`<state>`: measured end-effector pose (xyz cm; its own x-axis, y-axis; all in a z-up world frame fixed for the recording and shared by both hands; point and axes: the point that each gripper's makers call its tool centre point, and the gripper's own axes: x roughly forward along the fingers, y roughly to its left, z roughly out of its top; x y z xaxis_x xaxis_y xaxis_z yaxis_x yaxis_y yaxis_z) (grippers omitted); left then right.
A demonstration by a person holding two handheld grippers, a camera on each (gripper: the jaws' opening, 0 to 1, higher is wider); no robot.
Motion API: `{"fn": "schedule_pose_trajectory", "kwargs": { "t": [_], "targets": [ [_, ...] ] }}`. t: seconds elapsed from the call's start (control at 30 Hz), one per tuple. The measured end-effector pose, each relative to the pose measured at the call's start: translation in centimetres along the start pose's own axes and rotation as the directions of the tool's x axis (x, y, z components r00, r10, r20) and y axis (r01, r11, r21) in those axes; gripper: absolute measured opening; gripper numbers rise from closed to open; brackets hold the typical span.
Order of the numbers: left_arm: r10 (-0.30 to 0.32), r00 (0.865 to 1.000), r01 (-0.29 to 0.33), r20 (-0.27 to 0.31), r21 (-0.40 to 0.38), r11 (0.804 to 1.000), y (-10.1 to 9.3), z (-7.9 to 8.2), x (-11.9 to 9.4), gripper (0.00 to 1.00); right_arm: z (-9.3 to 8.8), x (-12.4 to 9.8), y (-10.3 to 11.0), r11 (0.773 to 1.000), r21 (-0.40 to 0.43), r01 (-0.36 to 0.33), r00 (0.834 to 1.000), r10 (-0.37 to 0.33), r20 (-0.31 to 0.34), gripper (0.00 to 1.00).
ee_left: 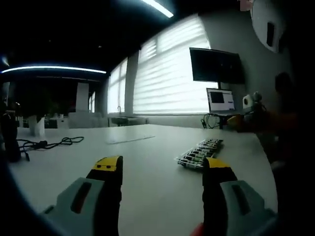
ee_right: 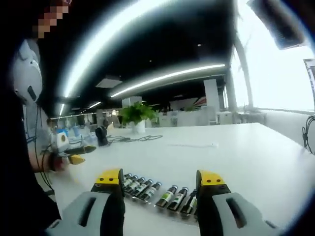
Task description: Grip medicine bottles put into box
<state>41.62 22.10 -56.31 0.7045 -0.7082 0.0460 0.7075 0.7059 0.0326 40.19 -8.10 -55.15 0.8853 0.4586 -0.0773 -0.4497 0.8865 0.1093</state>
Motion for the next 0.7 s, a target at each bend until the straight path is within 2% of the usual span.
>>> {"fn": "schedule_pose_trajectory", "kwargs": {
  "t": [0.1,0.3,0.37,0.43,0.7],
  "targets": [
    [0.001,1.0,-0.001,0.0,0.008,1.0,-0.2,0.5,-0.3,0.58,-0.1,-1.0,-0.7,1.0,0.011,0.015,1.0,-0.016,0.007,0.54],
    [0.004,1.0,-0.003,-0.018,0.013,1.0,-0.8,0.8,-0.6,0.58,0.3,-1.7,-1.1,1.0,0.006,0.027,0.999,-0.027,0.017,0.54],
    [0.011,1.0,-0.011,-0.012,0.015,1.0,-0.9,1.2,-0.7,0.58,0.5,-1.7,-1.1,1.0,0.002,0.022,0.999,-0.022,0.024,0.54],
    [0.024,1.0,-0.024,0.0,0.017,1.0,-0.9,1.7,-0.9,0.58,0.7,-1.8,-1.1,0.999,-0.037,0.024,0.999,-0.023,0.025,0.53],
    [0.054,0.998,-0.054,0.037,-0.001,0.999,-0.3,3.2,-2.1,0.57,1.0,-2.0,-1.3,0.999,-0.021,0.032,0.999,-0.031,0.032,0.53]
  ]
}}
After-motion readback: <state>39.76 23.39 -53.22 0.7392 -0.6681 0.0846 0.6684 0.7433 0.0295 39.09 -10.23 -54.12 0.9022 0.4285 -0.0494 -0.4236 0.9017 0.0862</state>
